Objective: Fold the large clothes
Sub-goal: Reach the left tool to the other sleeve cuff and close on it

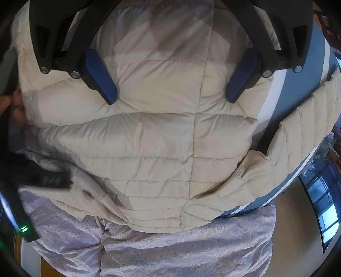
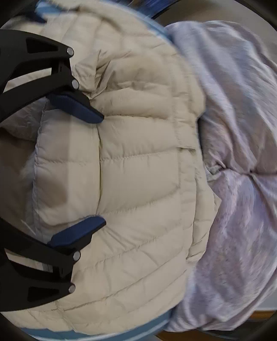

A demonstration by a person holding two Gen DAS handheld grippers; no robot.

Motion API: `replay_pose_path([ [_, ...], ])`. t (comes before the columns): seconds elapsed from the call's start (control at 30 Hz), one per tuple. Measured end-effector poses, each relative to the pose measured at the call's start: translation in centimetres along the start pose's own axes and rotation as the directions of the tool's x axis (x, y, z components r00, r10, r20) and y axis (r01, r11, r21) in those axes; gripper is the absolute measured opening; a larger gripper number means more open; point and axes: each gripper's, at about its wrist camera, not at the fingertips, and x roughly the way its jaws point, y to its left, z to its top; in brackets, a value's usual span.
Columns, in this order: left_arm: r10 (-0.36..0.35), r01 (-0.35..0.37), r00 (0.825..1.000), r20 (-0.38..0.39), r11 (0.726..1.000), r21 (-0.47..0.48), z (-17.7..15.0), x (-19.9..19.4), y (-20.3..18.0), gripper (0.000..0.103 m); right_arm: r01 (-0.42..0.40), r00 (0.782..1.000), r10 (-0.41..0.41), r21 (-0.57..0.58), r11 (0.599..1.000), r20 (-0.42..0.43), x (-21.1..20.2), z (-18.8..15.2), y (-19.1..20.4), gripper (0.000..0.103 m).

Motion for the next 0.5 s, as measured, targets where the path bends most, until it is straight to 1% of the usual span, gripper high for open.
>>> replay_pose_path([
  [0.03, -0.009, 0.009, 1.0, 0.004, 1.0, -0.005, 0.0, -0.1, 0.1, 0.101, 0.024, 1.0, -0.024, -0.02, 1.0, 0.013, 0.0, -0.1, 0.6, 0.094],
  [0.07, -0.027, 0.027, 1.0, 0.009, 1.0, -0.011, 0.0, -0.3, 0.4, 0.101, 0.029, 1.0, -0.029, -0.019, 0.999, 0.01, 0.1, -0.1, 0.5, 0.095],
  [0.13, -0.06, 0.06, 0.998, 0.011, 0.998, -0.022, -0.1, -0.8, 1.1, 0.101, 0.011, 1.0, -0.011, 0.001, 1.0, 0.001, 0.2, -0.3, -0.5, 0.097],
  [0.17, -0.068, 0.069, 0.997, 0.018, 0.997, -0.046, -0.1, -1.3, 1.9, 0.101, -0.005, 1.0, 0.005, 0.015, 1.0, -0.005, 0.3, -0.4, -0.8, 0.097],
  [0.27, -0.051, 0.057, 0.997, 0.064, 0.993, -0.108, -0.2, -3.1, 4.5, 0.101, -0.016, 1.0, 0.016, 0.023, 1.0, -0.01, 0.4, -0.3, -1.1, 0.099],
  [0.3, -0.037, 0.048, 0.996, 0.087, 0.991, -0.128, -0.3, -4.0, 6.1, 0.101, -0.016, 1.0, 0.016, 0.023, 1.0, -0.01, 0.5, -0.3, -1.1, 0.099],
  [0.37, -0.016, 0.032, 0.995, 0.101, 0.988, -0.151, -0.3, -5.0, 8.4, 0.101, -0.02, 1.0, 0.02, 0.025, 0.999, -0.011, 0.5, -0.3, -1.1, 0.099],
  [0.43, 0.034, -0.015, 0.995, 0.096, 0.981, -0.193, -0.5, -5.8, 11.6, 0.101, -0.024, 1.0, 0.025, 0.027, 0.999, -0.011, 0.5, -0.3, -1.1, 0.1],
  [0.5, 0.113, -0.094, 0.991, 0.067, 0.966, -0.242, -0.9, -6.1, 15.2, 0.101, -0.029, 1.0, 0.029, 0.03, 0.999, -0.011, 0.4, -0.4, -1.1, 0.1],
])
